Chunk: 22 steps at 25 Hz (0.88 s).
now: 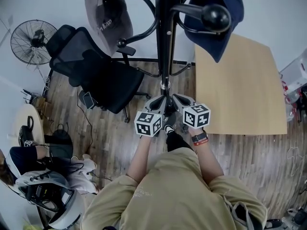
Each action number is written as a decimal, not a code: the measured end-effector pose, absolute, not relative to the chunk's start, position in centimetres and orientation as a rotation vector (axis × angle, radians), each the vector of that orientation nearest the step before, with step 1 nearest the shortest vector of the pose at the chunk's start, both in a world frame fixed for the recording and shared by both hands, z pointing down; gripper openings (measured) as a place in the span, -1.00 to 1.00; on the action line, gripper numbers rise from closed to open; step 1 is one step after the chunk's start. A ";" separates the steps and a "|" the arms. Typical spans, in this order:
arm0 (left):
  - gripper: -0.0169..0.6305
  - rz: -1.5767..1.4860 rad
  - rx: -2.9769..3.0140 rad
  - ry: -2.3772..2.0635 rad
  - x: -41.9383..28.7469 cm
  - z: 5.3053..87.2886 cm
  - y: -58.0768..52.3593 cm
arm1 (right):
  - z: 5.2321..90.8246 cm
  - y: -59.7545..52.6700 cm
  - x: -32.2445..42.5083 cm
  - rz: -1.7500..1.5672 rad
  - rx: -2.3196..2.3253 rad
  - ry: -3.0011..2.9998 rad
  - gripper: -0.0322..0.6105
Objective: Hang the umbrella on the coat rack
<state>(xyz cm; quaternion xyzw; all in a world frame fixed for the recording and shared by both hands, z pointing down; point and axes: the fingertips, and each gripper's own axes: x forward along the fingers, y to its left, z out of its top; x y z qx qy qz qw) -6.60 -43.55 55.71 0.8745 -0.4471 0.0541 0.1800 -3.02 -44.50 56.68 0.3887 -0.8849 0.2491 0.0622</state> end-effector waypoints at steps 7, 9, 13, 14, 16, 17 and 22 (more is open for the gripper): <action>-0.87 0.139 2.464 -1.283 -7.1 55.1 -41.9 | 56.1 -43.1 -0.8 0.732 1.276 -2.627 -0.84; -0.87 0.131 2.470 -1.294 -7.4 54.5 -41.1 | 55.6 -42.1 -0.3 0.707 1.301 -2.623 -0.84; -0.87 0.138 2.501 -1.320 -8.1 53.0 -39.0 | 54.4 -39.8 0.5 0.655 1.346 -2.623 -0.84; -0.87 0.137 2.509 -1.325 -8.2 52.7 -38.5 | 54.2 -39.3 0.6 0.647 1.359 -2.623 -0.84; -0.87 0.130 2.520 -1.348 -8.7 52.1 -37.6 | 53.6 -38.2 0.8 0.627 1.389 -2.627 -0.84; -0.87 0.123 2.523 -1.370 -9.0 51.8 -37.2 | 53.3 -37.7 0.9 0.611 1.406 -2.630 -0.84; -0.87 0.083 2.519 -1.491 -10.6 50.8 -35.1 | 51.9 -35.5 1.5 0.475 1.509 -2.616 -0.84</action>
